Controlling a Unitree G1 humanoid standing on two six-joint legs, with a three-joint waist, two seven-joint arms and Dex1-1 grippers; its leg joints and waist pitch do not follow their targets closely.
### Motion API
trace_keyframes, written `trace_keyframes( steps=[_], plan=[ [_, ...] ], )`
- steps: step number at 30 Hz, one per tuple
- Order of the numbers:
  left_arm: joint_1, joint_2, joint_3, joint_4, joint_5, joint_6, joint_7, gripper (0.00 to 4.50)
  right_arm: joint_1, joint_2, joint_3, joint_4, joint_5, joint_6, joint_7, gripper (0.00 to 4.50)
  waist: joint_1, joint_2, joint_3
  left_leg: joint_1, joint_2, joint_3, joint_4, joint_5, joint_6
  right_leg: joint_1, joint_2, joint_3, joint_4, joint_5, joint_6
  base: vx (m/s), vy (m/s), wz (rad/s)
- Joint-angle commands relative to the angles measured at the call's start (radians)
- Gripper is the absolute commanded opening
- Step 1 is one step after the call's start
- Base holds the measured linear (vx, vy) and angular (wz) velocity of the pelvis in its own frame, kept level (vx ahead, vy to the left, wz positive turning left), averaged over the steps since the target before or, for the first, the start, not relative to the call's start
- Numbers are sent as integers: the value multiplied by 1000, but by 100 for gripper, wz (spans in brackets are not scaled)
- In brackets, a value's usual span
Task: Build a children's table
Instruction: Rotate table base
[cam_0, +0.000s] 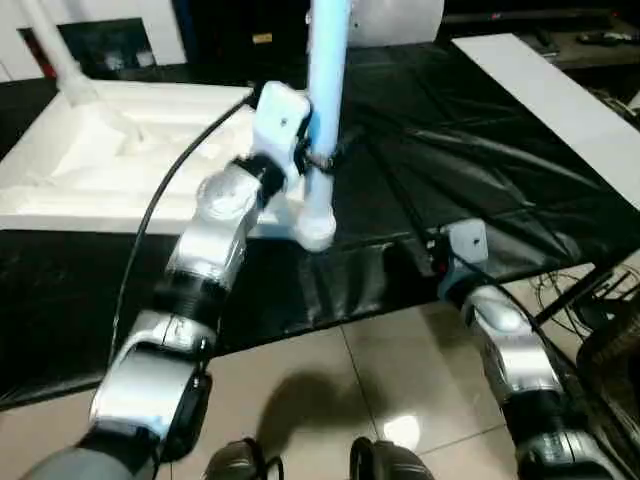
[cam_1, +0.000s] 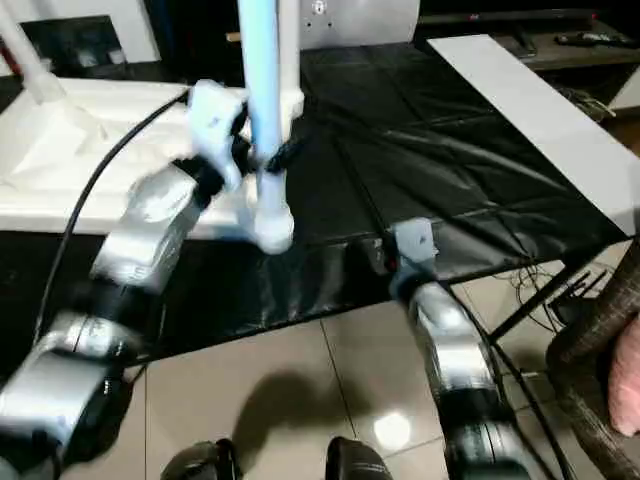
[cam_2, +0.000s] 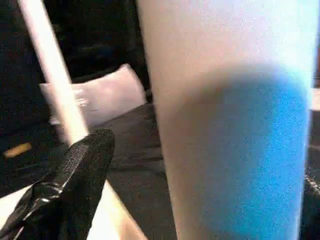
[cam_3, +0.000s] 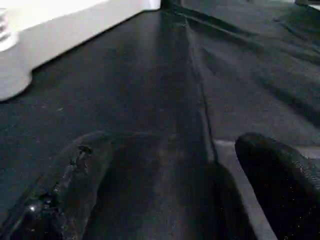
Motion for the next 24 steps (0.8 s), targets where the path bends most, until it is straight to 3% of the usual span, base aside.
trace_keyframes(
  steps=[1, 3, 6, 8, 9, 10, 11, 12, 13, 16, 17, 18, 19, 20, 21, 22, 24],
  plan=[
    [24, -12, 15, -1, 2, -9, 21, 438, 29, -14, 16, -99, 20, 42, 11, 450, 11, 1, -94, 24, 16, -18, -62, -255, 39, 64, -63, 33, -76, -295, -182, 0, 0, 0],
    [83, -50, 37, -87, -59, -3, -19, 438, 81, -12, 34, -221, 43, 78, 27, 450, 13, -5, -91, 20, 17, -16, -62, -248, 53, 65, -62, 33, -79, -291, -192, 0, 0, 0],
    [164, -76, 42, -204, -127, 9, -68, 438, 129, -4, 44, -354, 91, 136, 50, 450, 19, -2, -98, 18, 24, -16, -60, -210, 82, 65, -64, 35, -69, -214, -218, 0, 0, 0],
    [274, -88, 38, -366, -202, 67, -76, 438, 171, 6, 39, -482, 153, 202, 57, 450, 19, 0, -95, 18, 28, -16, -62, -211, 96, 61, -62, 34, -67, -192, -232, 0, 0, 0],
    [348, -82, 24, -467, -235, 104, -77, 438, 191, 5, 35, -545, 173, 234, 55, 450, 19, 0, -87, 20, 33, -15, -68, -253, 87, 55, -63, 34, -73, -249, -224, 0, 0, 0],
    [358, -80, 21, -480, -238, 107, -78, 438, 193, 5, 35, -552, 174, 236, 55, 450, 19, 0, -87, 20, 33, -15, -68, -253, 87, 55, -63, 34, -73, -249, -224, 0, 0, 0],
    [376, -75, 16, -501, -240, 111, -78, 438, 197, 3, 36, -563, 176, 241, 55, 450, 16, 2, -85, 25, 32, -14, -69, -285, 70, 49, -59, 34, -79, -307, -202, 0, 0, 0],
    [499, -45, -16, -647, -271, 177, -83, 438, 225, -6, 43, -638, 198, 294, 54, 450, 16, 3, -79, 28, 31, -17, -73, -327, 46, 45, -59, 33, -85, -382, -171, 0, 0, 0],
    [499, -45, -16, -647, -271, 177, -83, 438, 225, -6, 43, -638, 198, 294, 54, 450, 16, 3, -73, 28, 36, -20, -79, -355, 25, 42, -60, 36, -87, -418, -150, 0, 0, 0],
    [679, 6, -37, -827, -282, 251, -89, 438, 263, -18, 57, -719, 207, 374, 44, 450, 10, 6, -69, 34, 31, -21, -81, -408, -6, 32, -55, 36, -97, -507, -91, 0, 0, 0],
    [738, 15, -28, -876, -285, 270, -83, 438, 277, -22, 61, -741, 201, 397, 39, 450, 8, 1, -68, 28, 29, -23, -83, -406, -14, 33, -54, 37, -100, -523, -67, 0, 0, 0],
    [738, 15, -28, -876, -285, 270, -83, 438, 277, -22, 61, -741, 201, 397, 39, 450, 6, 4, -66, 30, 28, -22, -82, -412, -19, 28, -53, 39, -103, -536, -51, 0, 0, 0],
    [814, 19, -7, -928, -280, 284, -68, 438, 298, -25, 64, -771, 203, 436, 31, 450, 6, -1, -65, 33, 25, -22, -80, -423, -20, 22, -51, 37, -108, -558, -39, 0, 0, 0],
    [875, 21, 14, -976, -269, 311, -38, 438, 318, -29, 66, -800, 203, 472, 19, 450, 3, -6, -64, 25, 25, -25, -83, -418, -22, 30, -54, 37, -106, -567, -26, 0, 0, 0],
    [953, 6, 63, -1036, -237, 374, 60, 438, 348, -31, 73, -842, 191, 522, -13, 450, 3, -3, -61, 24, 26, -27, -85, -424, -27, 27, -53, 37, -107, -579, -14, 0, 0, 0],
    [954, 6, 64, -1037, -237, 375, 62, 438, 349, -31, 74, -843, 191, 523, -13, 450, -1, -8, -61, 27, 27, -27, -83, -436, -32, 23, -50, 36, -106, -582, -10, 0, 0, 0],
    [988, -20, 104, -1071, -209, 407, 168, 438, 365, -17, 76, -869, 187, 524, -42, 450, -8, -8, -57, 29, 16, -29, -75, -461, -36, 15, -47, 31, -119, -661, 32, 0, 0, 0]
  ],
)
